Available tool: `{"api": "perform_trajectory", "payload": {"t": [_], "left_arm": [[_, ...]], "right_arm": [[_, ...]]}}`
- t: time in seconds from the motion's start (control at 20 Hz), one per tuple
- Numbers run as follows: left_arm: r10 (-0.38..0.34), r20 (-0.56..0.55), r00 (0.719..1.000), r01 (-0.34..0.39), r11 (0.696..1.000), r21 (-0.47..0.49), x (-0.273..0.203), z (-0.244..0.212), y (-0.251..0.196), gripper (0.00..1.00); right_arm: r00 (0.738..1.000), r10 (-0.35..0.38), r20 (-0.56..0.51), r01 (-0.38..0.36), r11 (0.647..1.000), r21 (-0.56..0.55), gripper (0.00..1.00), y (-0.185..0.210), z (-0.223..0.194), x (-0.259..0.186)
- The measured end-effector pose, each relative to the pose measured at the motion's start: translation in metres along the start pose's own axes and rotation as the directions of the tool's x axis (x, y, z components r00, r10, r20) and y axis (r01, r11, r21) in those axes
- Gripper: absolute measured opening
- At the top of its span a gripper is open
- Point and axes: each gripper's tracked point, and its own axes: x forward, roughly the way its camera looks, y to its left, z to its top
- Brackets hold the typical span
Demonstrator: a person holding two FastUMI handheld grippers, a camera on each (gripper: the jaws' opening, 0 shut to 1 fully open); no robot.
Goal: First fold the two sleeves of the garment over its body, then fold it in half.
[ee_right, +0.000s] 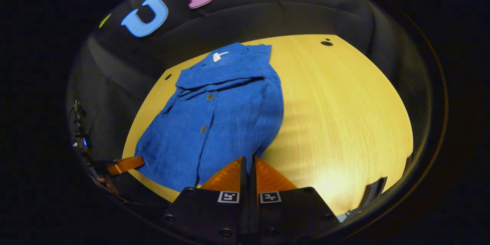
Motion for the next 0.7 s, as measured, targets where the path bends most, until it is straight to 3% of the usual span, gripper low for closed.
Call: {"api": "perform_trajectory", "payload": {"t": [0.3, 0.5, 0.7], "left_arm": [[-0.008, 0.135, 0.991, -0.003, 0.997, 0.082, -0.009, 0.127, -0.025, 0.0], [0.0, 0.257, 0.966, -0.04, 0.987, 0.153, 0.002, 0.232, -0.027, 0.0], [0.03, 0.355, 0.934, -0.097, 0.98, 0.173, 0.031, 0.337, -0.017, 0.0]], "right_arm": [[0.975, 0.116, 0.188, -0.094, 0.988, -0.119, 0.05, 0.04, 0.144, -0.003], [0.95, 0.117, 0.289, -0.07, 0.983, -0.167, 0.04, 0.033, 0.243, 0.016], [0.92, 0.11, 0.375, -0.059, 0.988, -0.146, 0.04, 0.019, 0.326, 0.06]]}}
